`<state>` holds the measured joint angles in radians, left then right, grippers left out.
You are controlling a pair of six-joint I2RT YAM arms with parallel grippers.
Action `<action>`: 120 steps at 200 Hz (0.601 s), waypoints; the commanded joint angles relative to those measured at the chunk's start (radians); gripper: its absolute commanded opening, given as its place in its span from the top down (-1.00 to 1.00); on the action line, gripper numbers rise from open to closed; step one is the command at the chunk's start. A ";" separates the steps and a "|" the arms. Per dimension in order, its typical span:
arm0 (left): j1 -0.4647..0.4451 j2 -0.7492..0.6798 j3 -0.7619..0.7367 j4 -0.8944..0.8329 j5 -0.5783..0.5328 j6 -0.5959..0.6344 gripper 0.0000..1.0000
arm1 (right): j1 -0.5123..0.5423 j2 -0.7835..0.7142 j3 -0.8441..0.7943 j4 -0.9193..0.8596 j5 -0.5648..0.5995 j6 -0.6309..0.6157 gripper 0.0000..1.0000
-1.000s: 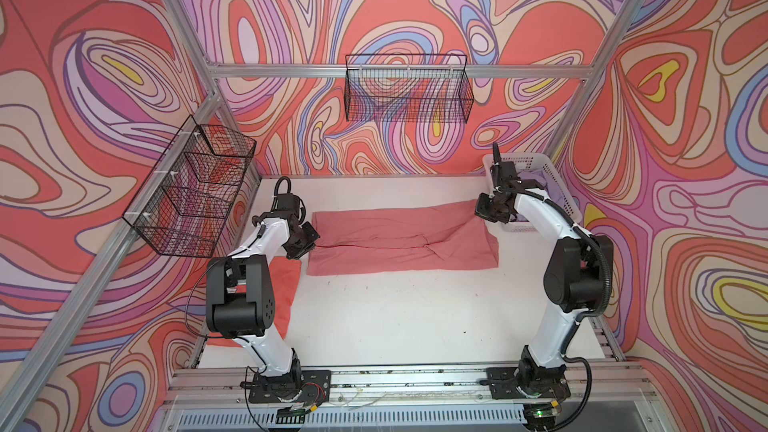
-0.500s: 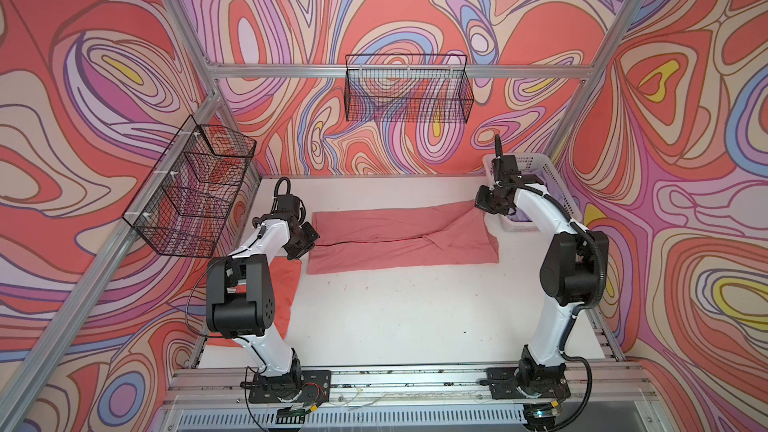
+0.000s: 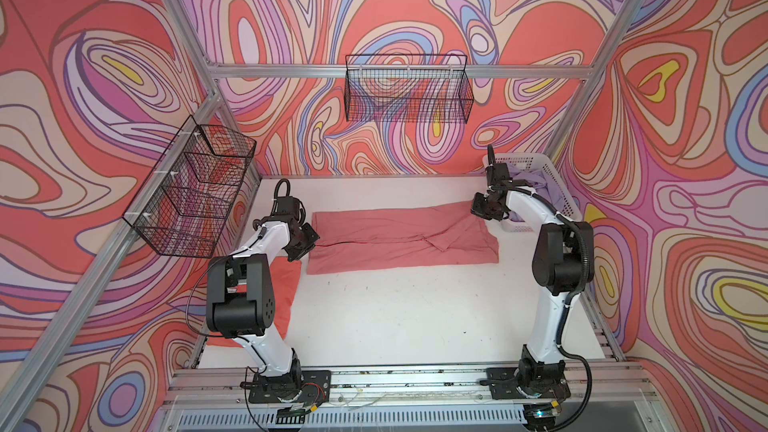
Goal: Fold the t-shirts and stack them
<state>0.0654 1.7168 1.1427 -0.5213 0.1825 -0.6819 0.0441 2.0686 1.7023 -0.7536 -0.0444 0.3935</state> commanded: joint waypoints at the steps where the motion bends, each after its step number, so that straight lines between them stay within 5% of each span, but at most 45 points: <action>1: 0.005 0.003 -0.008 0.019 -0.023 -0.005 1.00 | -0.006 0.016 0.003 0.013 0.015 -0.006 1.00; 120: 0.005 0.086 0.022 0.068 -0.081 0.005 1.00 | -0.007 0.059 0.041 0.016 0.018 -0.010 1.00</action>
<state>0.0654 1.7901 1.1652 -0.4786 0.1448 -0.6807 0.0441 2.1067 1.7126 -0.7475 -0.0422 0.3931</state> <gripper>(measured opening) 0.046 0.048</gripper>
